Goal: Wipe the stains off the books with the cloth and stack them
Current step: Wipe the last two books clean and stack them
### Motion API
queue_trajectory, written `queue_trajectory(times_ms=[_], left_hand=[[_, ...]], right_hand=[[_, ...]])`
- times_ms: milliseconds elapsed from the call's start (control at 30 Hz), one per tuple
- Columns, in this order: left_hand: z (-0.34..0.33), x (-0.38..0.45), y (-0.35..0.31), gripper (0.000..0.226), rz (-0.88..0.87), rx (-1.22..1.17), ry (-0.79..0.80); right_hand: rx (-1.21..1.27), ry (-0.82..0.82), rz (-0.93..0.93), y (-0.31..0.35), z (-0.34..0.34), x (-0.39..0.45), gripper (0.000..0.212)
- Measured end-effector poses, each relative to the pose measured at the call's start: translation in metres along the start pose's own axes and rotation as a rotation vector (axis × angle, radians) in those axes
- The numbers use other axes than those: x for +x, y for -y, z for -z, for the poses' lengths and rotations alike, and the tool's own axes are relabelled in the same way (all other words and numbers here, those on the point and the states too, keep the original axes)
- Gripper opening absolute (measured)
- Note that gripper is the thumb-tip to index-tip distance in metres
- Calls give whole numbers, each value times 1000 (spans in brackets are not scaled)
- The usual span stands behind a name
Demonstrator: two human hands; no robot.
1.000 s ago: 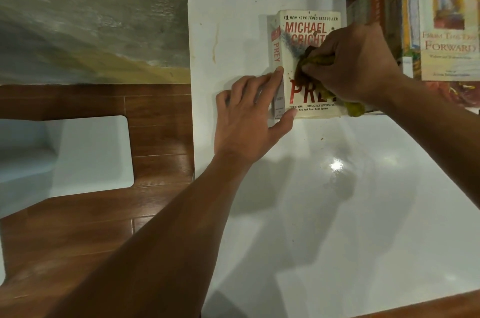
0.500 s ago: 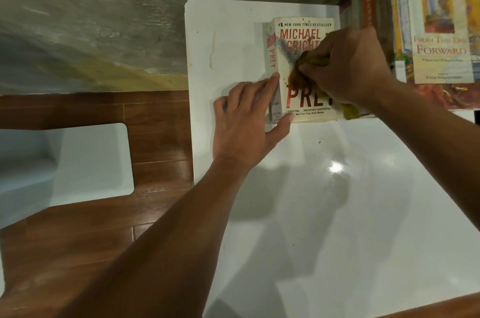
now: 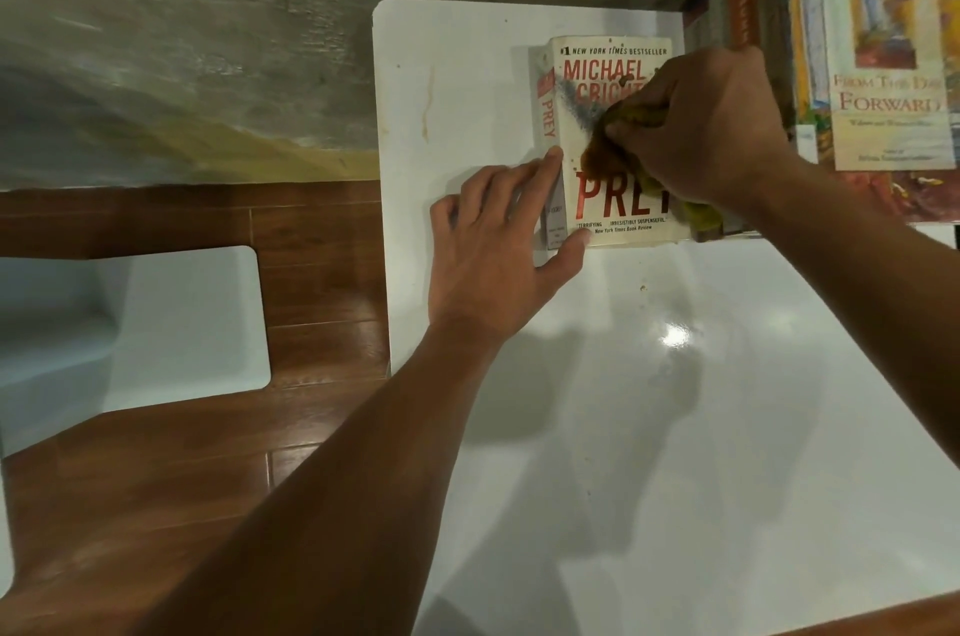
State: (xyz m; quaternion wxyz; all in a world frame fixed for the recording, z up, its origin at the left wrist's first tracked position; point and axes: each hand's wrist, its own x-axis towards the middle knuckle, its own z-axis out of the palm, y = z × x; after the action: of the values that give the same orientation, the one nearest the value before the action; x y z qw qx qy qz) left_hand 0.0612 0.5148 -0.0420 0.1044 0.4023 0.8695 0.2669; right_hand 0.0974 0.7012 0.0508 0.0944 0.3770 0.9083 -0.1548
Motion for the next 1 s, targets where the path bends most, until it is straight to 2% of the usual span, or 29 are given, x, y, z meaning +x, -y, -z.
queue_trajectory(times_ms=[133, 233, 367, 467, 600, 667, 800, 1000], left_hand=[[-1, -1, -1, 69, -8, 3, 2], [-1, 0, -1, 69, -4, 6, -6], [-1, 0, 0, 69, -7, 2, -3], [-1, 1, 0, 69, 2, 6, -2], [-2, 0, -1, 69, -4, -4, -4], [-1, 0, 0, 68, 1, -12, 0], [-1, 0, 0, 67, 1, -15, 0], [-2, -1, 0, 66, -2, -4, -16]], right_hand=[[-11, 71, 59, 3, 1, -4, 39], [-17, 15, 40, 3, 3, 0, 36], [-45, 99, 128, 7, 2, -3, 36], [-64, 52, 84, 8, 6, 1, 34], [-66, 104, 146, 10, 8, -6, 36], [-16, 59, 106, 5, 17, -8, 36], [229, -172, -113, -6, 36, -19, 39], [291, -193, -136, -2, 28, -44, 19]])
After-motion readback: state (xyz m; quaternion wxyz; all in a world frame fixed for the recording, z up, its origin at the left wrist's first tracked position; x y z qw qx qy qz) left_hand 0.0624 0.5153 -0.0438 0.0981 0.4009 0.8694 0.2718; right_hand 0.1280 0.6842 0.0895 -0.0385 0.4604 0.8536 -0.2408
